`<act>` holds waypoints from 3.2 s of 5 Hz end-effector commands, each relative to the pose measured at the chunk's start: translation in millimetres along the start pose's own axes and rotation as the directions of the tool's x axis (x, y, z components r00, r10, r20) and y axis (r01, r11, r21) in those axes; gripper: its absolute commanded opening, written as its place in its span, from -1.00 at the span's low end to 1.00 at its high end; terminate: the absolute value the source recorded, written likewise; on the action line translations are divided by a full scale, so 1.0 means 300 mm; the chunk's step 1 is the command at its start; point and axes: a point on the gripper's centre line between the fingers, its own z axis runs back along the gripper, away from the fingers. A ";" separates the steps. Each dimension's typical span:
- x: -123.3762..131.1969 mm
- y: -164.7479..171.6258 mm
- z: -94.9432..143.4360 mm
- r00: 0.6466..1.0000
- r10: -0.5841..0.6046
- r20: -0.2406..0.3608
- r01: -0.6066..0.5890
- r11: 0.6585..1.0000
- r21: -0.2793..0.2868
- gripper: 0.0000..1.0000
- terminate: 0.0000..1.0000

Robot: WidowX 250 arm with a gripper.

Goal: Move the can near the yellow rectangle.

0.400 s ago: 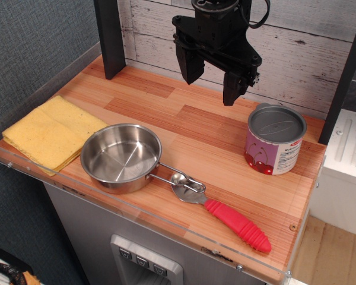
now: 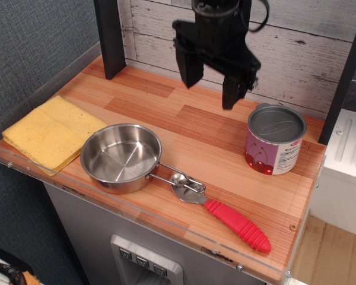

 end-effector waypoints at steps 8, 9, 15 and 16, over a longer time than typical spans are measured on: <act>0.140 -0.262 -0.145 0.417 0.890 -0.182 -0.901 0.432 0.048 1.00 -1.00; 0.148 -0.206 -0.163 0.360 0.916 -0.179 -0.925 0.375 0.064 1.00 -1.00; 0.110 0.272 -0.237 0.197 0.980 -0.019 -0.963 0.197 0.185 1.00 -1.00; 0.114 0.309 -0.241 0.190 0.982 0.003 -0.962 0.185 0.199 1.00 -1.00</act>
